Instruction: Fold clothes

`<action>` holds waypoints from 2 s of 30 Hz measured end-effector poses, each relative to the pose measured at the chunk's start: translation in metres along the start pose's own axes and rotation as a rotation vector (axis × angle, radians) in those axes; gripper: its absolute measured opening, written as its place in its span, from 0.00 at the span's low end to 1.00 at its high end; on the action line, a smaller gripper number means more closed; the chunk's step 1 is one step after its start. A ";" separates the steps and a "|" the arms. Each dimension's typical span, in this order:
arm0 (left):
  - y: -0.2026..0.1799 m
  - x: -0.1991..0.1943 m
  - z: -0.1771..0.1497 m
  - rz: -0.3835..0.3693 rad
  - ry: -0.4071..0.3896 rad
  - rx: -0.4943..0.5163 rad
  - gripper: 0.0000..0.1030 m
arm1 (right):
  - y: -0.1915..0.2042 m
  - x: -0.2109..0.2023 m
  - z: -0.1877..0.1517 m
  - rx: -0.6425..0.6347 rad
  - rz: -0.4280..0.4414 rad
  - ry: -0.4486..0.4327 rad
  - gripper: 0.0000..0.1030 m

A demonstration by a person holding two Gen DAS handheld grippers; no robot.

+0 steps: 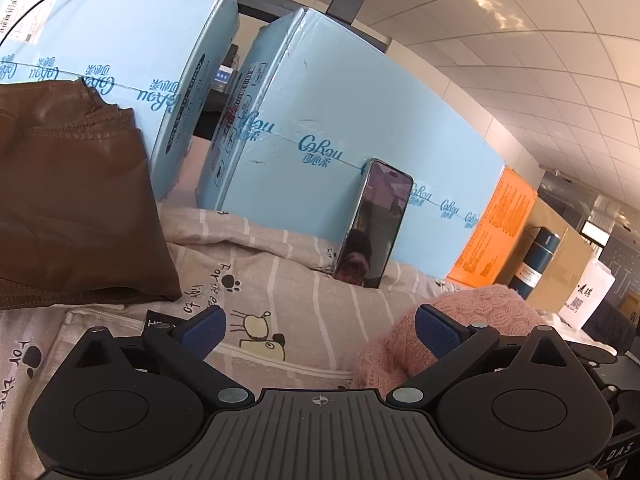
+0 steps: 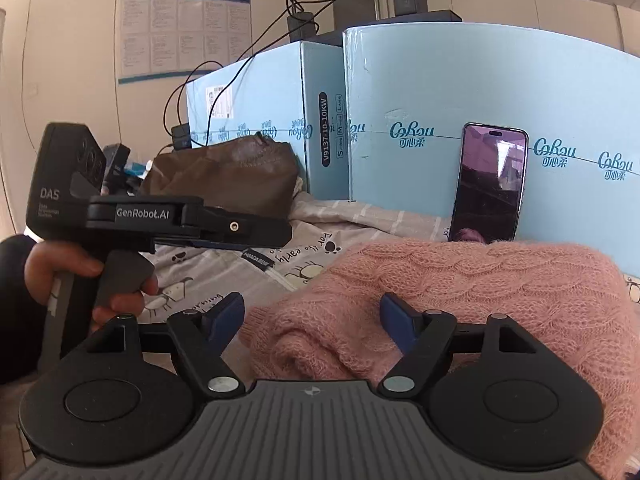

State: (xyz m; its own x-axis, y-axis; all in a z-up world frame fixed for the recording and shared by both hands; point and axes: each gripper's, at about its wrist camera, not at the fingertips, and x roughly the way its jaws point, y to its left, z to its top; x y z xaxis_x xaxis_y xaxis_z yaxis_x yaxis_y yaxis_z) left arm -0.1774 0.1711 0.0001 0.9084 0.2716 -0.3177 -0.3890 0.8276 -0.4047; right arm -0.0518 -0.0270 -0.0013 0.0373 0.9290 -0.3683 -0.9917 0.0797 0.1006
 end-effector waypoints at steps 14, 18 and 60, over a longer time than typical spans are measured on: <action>-0.005 -0.016 0.002 -0.081 -0.067 -0.035 0.99 | 0.007 -0.164 0.011 0.089 -0.294 -0.243 0.88; -0.008 -0.022 0.001 -0.111 -0.090 -0.046 0.99 | 0.026 -0.221 0.000 0.055 -0.446 -0.281 0.90; -0.052 0.051 -0.003 -0.369 0.209 -0.035 0.22 | -0.120 -0.078 -0.006 0.353 0.182 -0.103 1.00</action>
State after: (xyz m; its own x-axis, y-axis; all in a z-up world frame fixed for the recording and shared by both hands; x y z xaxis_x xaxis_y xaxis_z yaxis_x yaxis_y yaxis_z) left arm -0.1119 0.1407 0.0023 0.9386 -0.1480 -0.3118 -0.0518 0.8326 -0.5514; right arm 0.0633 -0.1115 0.0096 -0.1046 0.9692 -0.2228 -0.8810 0.0136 0.4729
